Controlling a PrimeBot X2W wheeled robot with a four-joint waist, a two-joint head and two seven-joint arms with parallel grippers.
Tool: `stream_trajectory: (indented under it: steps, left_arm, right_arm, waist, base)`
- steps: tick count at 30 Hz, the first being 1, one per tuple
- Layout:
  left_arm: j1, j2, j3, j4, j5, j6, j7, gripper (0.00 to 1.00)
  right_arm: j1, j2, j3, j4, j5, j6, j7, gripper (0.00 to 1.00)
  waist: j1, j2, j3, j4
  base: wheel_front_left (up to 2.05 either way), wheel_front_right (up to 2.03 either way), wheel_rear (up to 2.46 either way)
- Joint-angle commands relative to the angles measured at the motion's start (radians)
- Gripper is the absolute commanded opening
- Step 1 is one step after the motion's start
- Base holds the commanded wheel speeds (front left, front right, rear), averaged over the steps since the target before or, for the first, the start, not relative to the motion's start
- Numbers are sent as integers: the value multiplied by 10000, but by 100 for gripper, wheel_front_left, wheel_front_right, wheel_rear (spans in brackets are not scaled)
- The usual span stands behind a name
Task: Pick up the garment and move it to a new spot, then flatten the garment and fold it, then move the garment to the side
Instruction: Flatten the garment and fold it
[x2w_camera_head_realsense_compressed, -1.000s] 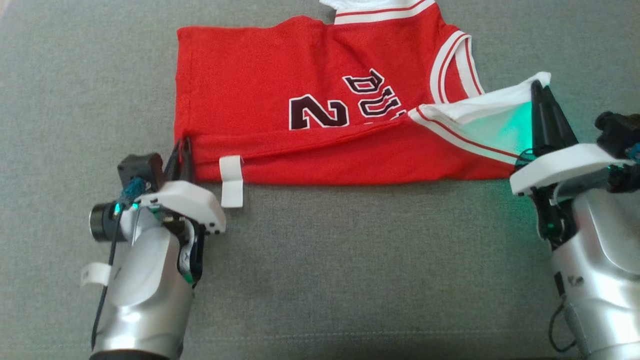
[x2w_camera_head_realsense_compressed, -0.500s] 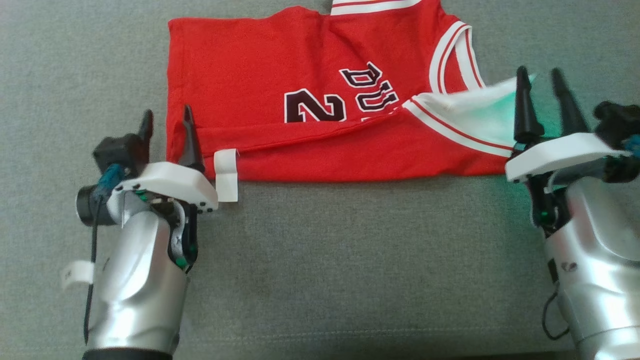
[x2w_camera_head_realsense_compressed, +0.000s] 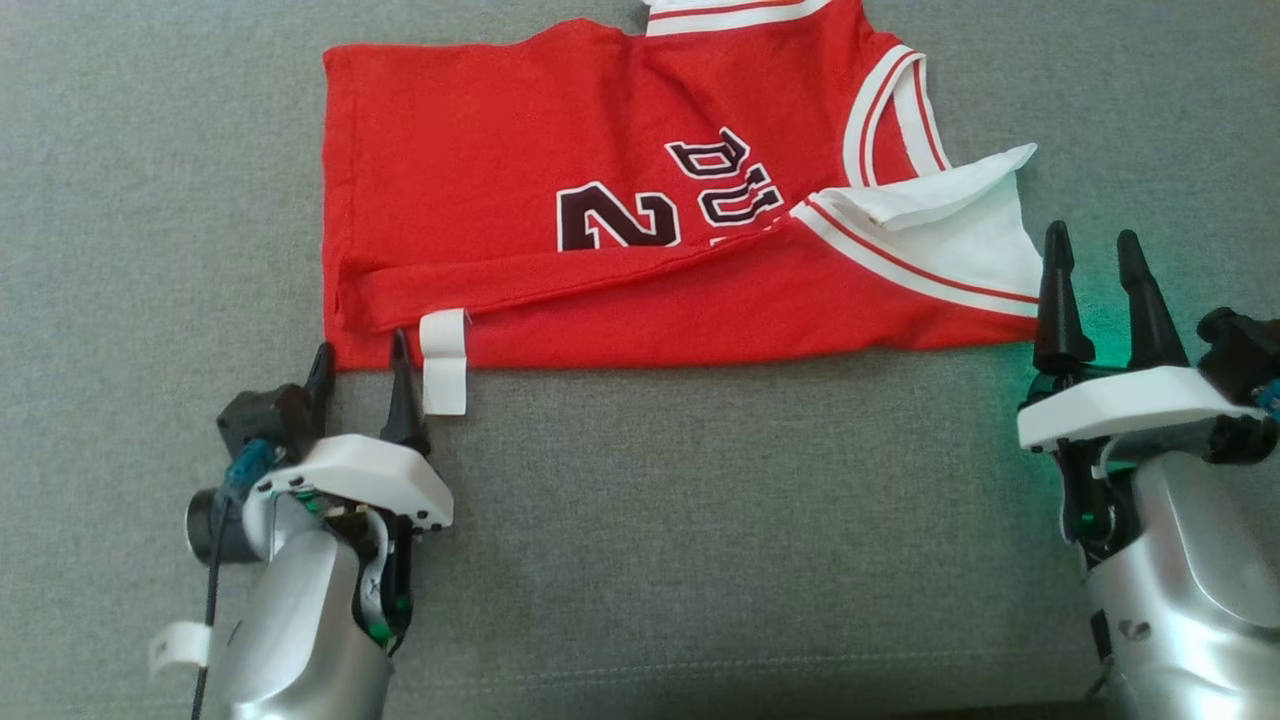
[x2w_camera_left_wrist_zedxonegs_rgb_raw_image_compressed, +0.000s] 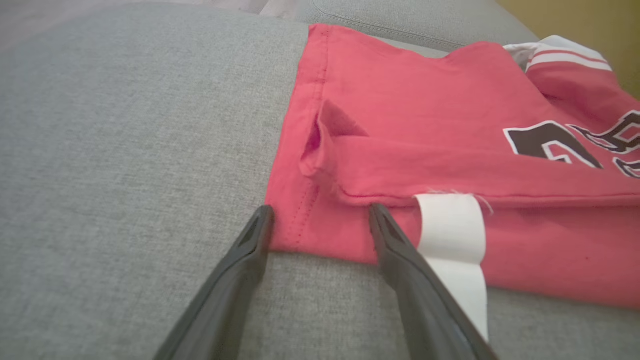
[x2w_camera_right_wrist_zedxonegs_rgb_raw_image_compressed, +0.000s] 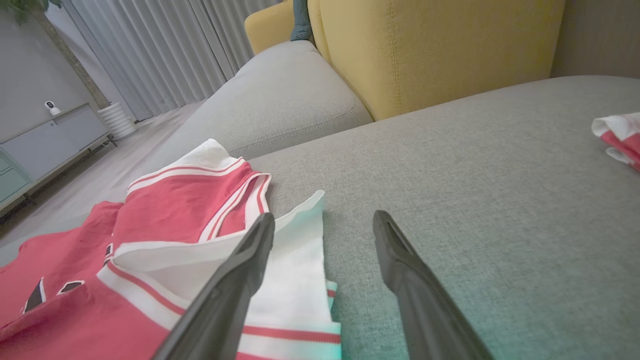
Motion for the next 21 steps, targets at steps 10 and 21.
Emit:
stream_trajectory:
  steps: [10, 21]
  left_arm:
    - [-325, 200, 235, 1358, -297, 36, -47, 18]
    - [-675, 200, -276, 2252, -555, -276, -47, 0]
  right_arm:
    - [15, -27, 1079, 493, -789, 63, -108, 100]
    - [-398, 135, 778, 2202, -1908, 63, 240, 83]
  waist:
    - [0, 0, -53, -130]
    - [0, 0, -30, -45]
  base:
    - [0, 0, 0]
    - [0, 0, 0]
